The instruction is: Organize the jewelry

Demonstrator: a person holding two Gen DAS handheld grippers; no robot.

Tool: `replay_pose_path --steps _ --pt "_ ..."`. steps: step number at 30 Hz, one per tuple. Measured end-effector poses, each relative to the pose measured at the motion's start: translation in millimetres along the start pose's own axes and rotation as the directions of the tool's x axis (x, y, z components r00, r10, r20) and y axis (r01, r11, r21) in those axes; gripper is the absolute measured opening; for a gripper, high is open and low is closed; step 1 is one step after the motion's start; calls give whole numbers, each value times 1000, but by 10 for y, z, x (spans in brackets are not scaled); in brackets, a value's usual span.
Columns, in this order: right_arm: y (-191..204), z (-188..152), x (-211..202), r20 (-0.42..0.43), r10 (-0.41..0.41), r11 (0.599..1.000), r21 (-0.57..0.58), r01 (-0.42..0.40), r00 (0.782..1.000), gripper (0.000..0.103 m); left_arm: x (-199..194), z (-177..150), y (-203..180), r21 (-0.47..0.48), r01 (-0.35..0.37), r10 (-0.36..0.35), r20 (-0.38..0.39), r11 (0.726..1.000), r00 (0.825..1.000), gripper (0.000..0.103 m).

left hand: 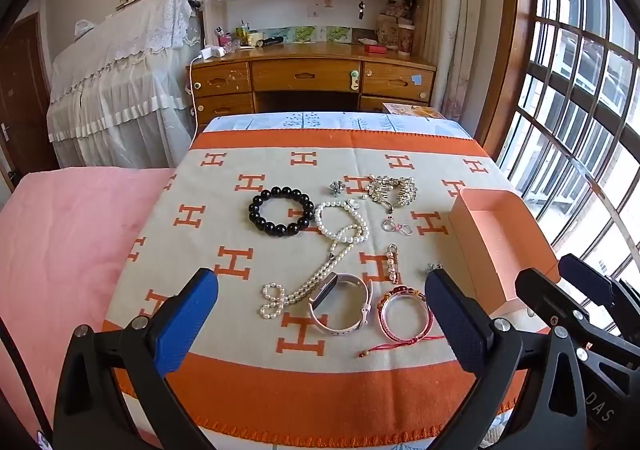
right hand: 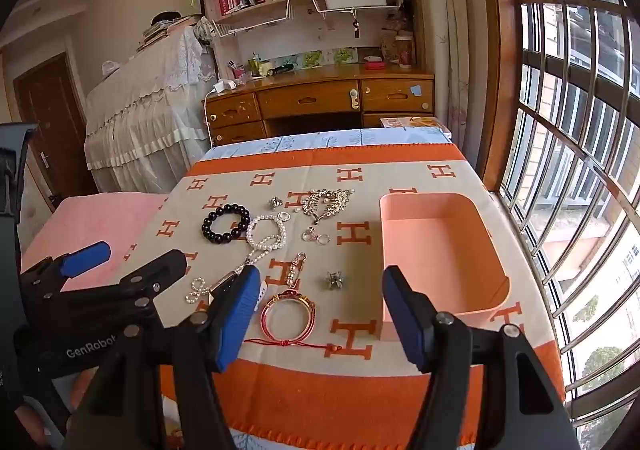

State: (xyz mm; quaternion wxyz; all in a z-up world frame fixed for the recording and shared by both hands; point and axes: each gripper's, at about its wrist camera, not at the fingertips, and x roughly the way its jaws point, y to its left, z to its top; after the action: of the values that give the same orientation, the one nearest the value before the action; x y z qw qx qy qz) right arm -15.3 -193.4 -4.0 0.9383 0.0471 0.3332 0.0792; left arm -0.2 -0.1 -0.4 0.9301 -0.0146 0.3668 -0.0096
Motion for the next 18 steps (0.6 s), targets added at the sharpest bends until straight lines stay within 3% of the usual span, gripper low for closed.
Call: replay_pose_path --steps 11,18 --pt "7 -8 10 -11 7 1000 3 -7 1000 64 -33 -38 33 32 -46 45 25 998 999 102" --pt "31 -26 -7 -10 5 1000 5 -5 1000 64 -81 -21 33 12 -30 30 29 999 999 102"
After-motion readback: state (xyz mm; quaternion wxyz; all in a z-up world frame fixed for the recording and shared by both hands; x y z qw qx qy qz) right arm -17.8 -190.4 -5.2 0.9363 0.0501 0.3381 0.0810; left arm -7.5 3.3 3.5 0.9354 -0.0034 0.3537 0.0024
